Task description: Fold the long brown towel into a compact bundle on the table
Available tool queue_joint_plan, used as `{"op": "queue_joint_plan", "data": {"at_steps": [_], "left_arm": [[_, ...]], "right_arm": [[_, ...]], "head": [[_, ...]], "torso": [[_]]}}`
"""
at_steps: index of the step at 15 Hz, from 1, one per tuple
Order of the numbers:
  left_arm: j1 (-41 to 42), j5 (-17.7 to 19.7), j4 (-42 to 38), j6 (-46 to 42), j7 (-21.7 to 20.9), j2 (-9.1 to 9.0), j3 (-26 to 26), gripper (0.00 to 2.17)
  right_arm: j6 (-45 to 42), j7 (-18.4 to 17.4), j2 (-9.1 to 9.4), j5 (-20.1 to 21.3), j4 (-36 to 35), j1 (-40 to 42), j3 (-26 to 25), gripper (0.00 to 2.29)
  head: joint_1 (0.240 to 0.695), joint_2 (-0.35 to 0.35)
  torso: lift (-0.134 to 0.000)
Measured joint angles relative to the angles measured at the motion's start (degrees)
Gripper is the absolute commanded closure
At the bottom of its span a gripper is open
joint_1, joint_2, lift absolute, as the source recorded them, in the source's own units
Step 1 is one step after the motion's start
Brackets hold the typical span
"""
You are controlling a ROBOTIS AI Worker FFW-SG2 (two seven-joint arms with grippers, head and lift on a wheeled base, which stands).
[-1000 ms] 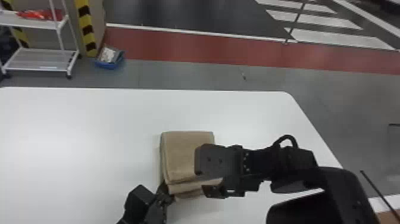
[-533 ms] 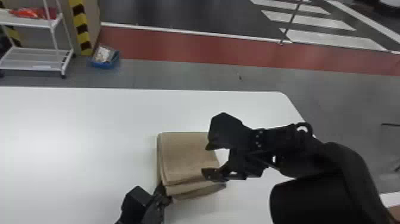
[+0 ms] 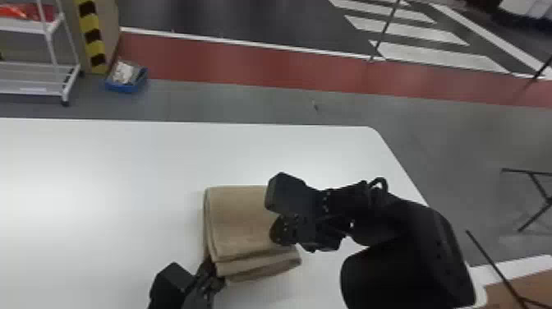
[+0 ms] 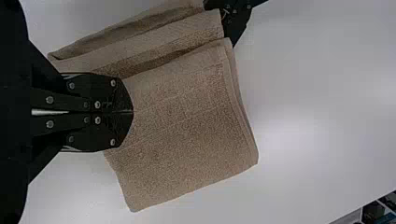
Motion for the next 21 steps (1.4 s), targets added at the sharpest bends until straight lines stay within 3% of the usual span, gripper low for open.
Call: {"op": "queue_joint_plan", "data": {"at_steps": [1, 5, 9, 21], "left_arm": [[0.5, 0.0, -1.5, 1.5, -0.7, 0.0, 0.0, 0.01], [1.3, -0.3, -4.7, 4.6, -1.9, -0.01, 0.3, 0.01], [0.9, -0.9, -5.6, 6.5, -6.6, -0.01, 1.1, 0.01], [0.9, 0.5, -11.5, 11.1, -7.2, -0.01, 5.7, 0.02]], "right_arm": [[-0.8, 0.0, 0.58, 0.6, 1.1, 0.0, 0.3, 1.6], [-1.7, 0.0, 1.93, 1.5, 3.5, -0.7, 1.3, 1.6], [-1.7, 0.0, 2.77, 1.5, 4.5, -1.0, 1.4, 1.6], [-1.9, 0.0, 3.66, 1.5, 7.2, -2.6, 1.3, 1.6]], "head": [[0.695, -0.278], [0.695, -0.264], [0.695, -0.263], [0.695, -0.196]], "torso": [[-0.125], [-0.125], [-0.125], [-0.125]]}}
